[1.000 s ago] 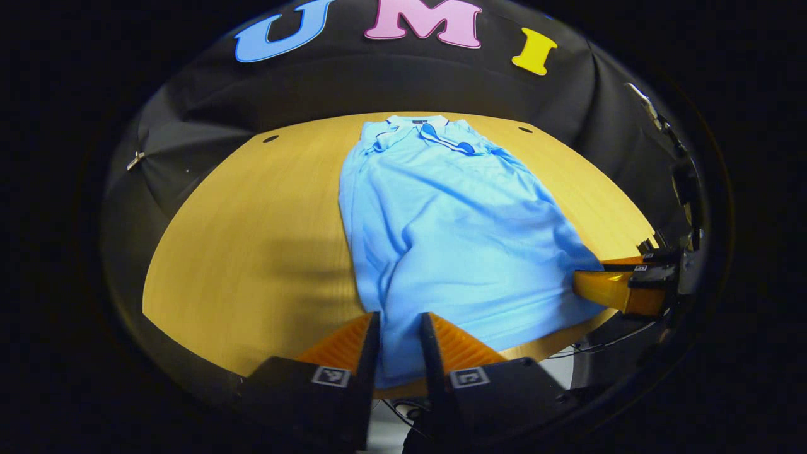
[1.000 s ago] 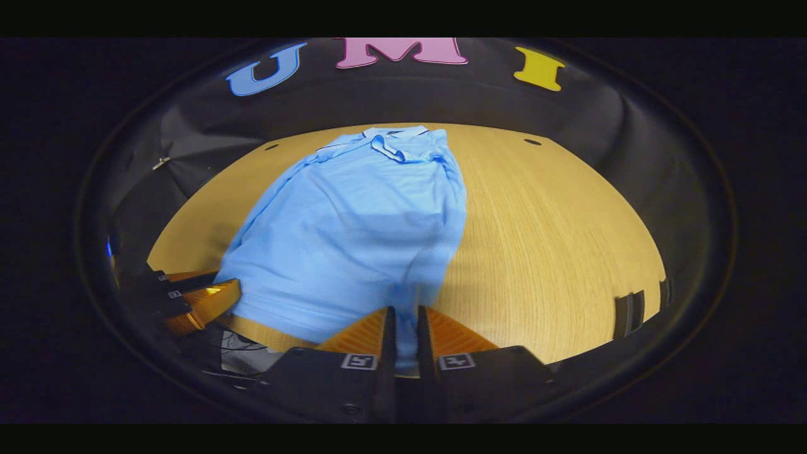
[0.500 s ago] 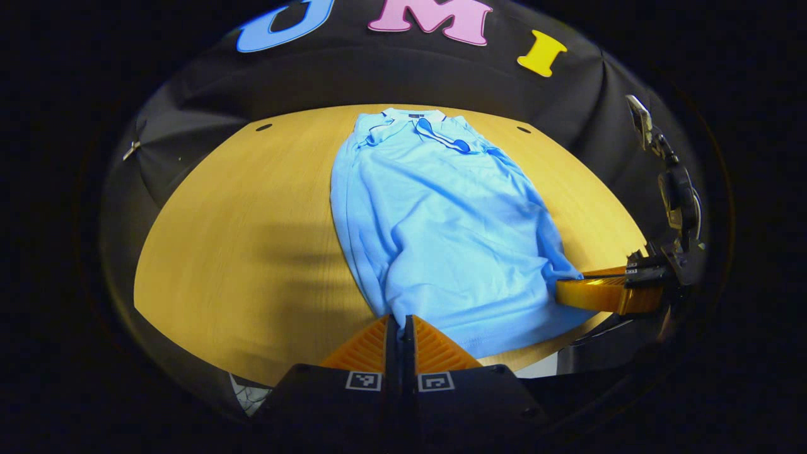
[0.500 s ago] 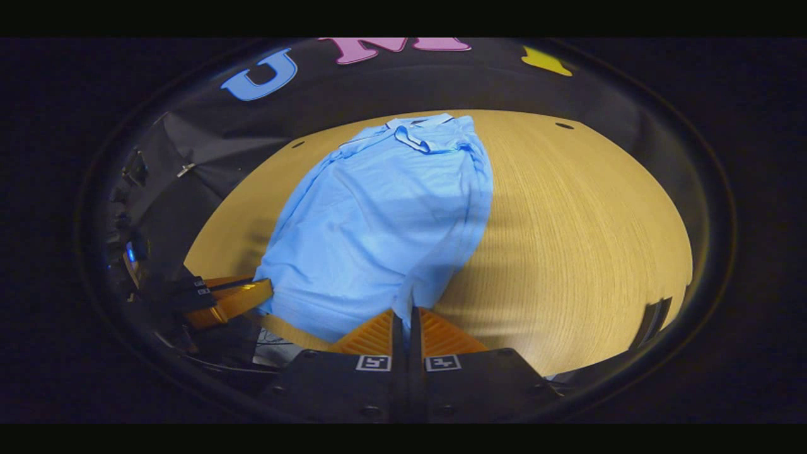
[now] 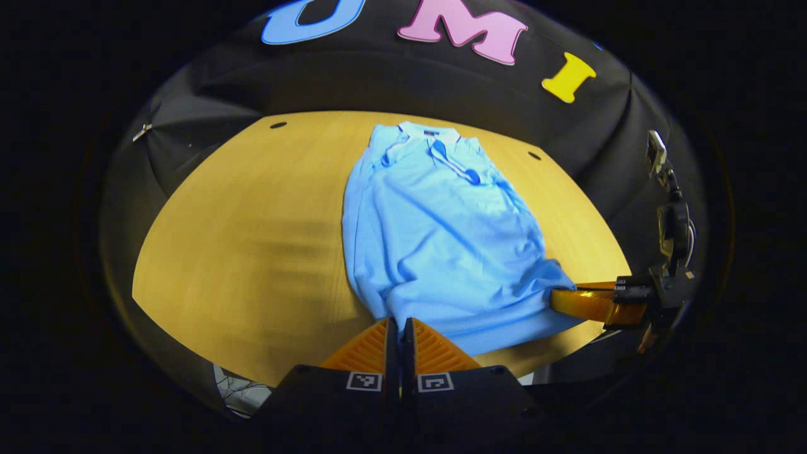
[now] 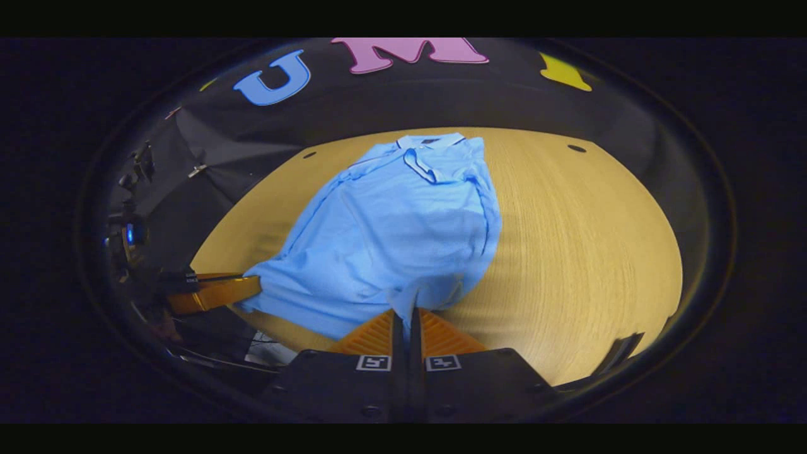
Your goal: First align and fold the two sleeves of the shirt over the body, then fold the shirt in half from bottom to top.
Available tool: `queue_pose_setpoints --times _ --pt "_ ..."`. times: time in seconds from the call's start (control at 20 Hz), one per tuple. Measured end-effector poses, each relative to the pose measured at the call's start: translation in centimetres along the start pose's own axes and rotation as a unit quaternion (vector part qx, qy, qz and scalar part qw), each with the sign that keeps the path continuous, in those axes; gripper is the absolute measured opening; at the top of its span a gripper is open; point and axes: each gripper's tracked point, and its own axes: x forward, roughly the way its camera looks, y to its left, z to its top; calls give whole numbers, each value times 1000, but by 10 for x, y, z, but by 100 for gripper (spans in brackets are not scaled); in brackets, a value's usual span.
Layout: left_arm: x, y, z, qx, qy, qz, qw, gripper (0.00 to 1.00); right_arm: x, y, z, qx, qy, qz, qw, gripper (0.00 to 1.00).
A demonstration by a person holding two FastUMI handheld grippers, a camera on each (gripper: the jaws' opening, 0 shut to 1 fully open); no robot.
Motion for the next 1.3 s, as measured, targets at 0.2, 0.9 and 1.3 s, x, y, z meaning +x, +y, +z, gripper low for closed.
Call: queue_pose_setpoints --times 0.2,0.9,1.3 --pt "-5 -10 63 12 -34 -2 999 6 -5 -3 51 -9 -29 13 999 5" --pt "49 -11 245 -6 -99 10 995 6 51 -35 247 -4 -135 32 990 5" --pt "127 4 318 4 -123 21 992 6 115 -55 329 -2 -168 29 985 5"
